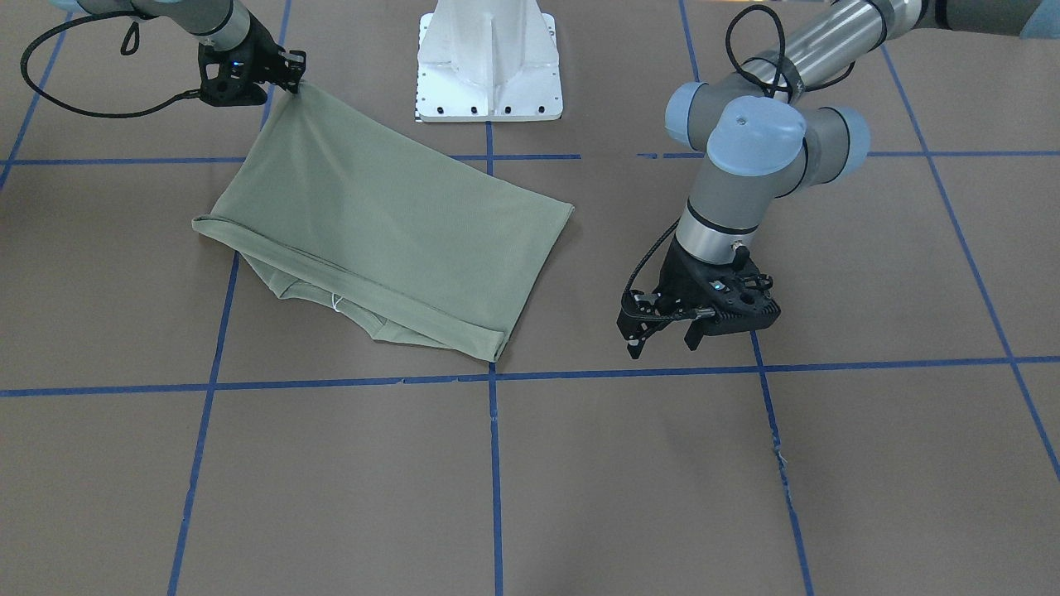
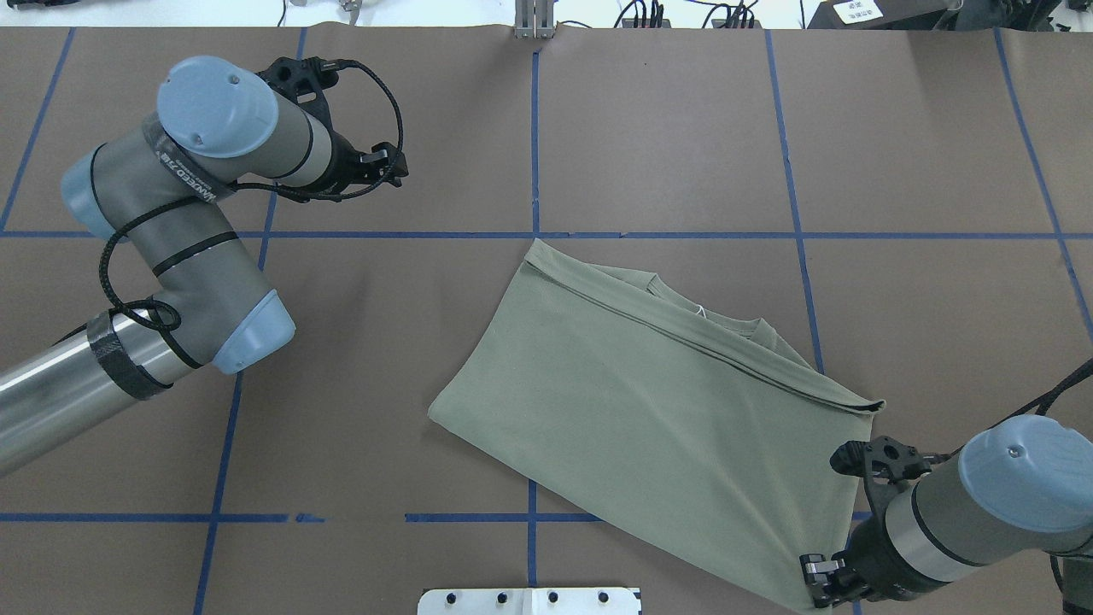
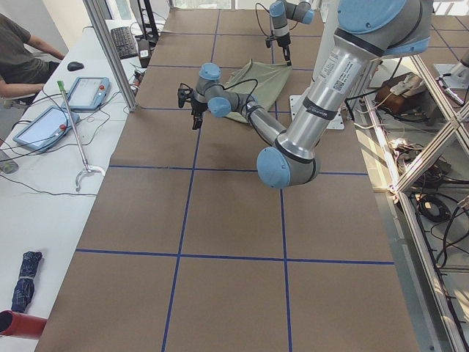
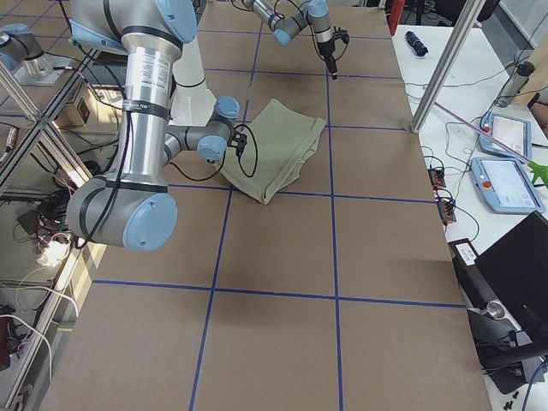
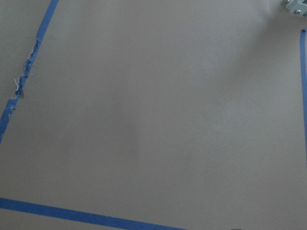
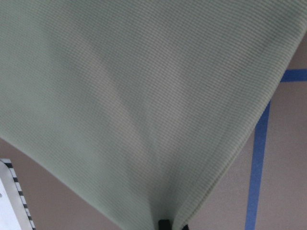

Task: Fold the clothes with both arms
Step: 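Drag the folded shirt with the right gripper toward the robot, rotating it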

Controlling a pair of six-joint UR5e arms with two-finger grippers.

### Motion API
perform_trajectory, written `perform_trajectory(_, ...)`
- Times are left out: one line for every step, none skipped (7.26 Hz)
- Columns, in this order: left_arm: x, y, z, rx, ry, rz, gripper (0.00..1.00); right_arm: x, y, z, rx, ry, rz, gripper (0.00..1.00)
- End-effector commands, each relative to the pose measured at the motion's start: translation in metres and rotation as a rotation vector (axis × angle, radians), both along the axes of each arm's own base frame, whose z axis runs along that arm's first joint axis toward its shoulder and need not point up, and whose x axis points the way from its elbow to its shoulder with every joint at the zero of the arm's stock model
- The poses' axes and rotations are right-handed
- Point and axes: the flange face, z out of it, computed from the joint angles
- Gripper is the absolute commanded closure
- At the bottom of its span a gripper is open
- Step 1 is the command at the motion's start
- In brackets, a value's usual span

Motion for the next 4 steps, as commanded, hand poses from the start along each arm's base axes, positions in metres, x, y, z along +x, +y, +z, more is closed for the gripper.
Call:
perform_trajectory(-0.001,0.004,-0.006,0.008,0.013,0.008,0.06,0.004,-0.017,-0.01,0.01,-0.034,0.044,0.0)
perform_trajectory(0.005,0.012,-0.012,0.003,0.032,0.039,0.01,0.013,-0.05,-0.021,0.032,-0.075,0.132,0.0)
perform_trajectory(0.025,0.04,-0.023,-0.006,0.066,0.113,0.01,0.028,-0.09,-0.035,0.051,-0.106,0.236,0.0)
perform_trajectory(0.048,0.074,-0.03,-0.017,0.089,0.16,0.0,0.042,-0.126,-0.042,0.082,-0.116,0.336,0.0)
